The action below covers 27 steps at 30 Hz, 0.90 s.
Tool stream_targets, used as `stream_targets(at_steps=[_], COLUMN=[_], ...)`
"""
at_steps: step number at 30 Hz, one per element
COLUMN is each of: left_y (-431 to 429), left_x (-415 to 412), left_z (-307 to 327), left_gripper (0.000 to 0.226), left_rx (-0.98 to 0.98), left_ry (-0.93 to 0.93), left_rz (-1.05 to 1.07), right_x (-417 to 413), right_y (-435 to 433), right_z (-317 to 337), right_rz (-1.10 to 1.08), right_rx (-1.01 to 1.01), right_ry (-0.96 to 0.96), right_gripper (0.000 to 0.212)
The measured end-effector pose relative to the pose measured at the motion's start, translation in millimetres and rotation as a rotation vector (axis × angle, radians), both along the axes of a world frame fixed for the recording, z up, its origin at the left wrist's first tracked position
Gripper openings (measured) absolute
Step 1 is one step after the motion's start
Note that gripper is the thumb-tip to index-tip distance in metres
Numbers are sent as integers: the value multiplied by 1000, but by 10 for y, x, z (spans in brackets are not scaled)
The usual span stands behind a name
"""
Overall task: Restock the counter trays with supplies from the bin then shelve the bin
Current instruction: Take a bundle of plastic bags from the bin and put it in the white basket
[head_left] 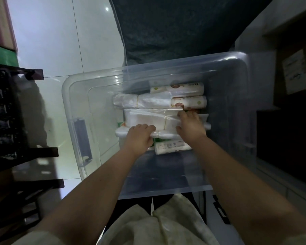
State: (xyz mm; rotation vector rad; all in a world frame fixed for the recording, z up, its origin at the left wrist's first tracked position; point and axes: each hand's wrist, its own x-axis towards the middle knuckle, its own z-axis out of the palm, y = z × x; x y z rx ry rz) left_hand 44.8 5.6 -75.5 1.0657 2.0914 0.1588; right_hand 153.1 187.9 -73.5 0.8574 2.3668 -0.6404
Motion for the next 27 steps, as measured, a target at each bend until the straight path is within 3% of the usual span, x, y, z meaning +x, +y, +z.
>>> stream_targets(at_steps=[2, 6, 9, 14, 20, 22, 27], left_y=[43, 156, 227, 255, 298, 289, 252], left_x=[-19, 92, 104, 49, 66, 46, -46], left_z=[18, 29, 4, -83, -83, -5, 524], left_gripper=[37, 62, 68, 54, 45, 43, 40], left_rx=[44, 75, 84, 14, -43, -46, 25], left_ry=[60, 236, 249, 113, 106, 118, 160], left_rz=[-3, -31, -73, -175, -195, -194, -166], right_x=[7, 20, 79, 84, 107, 139, 177], right_y=[15, -31, -88, -151, -201, -184, -114], right_z=[-5, 27, 76, 114, 96, 176, 729], right_rz=[-15, -59, -15, 279, 331, 349, 317], right_rx=[-83, -249, -318, 29, -9, 22, 77], right_ry=[69, 161, 198, 160, -44, -74, 47], right_gripper=[36, 24, 36, 49, 68, 61, 58])
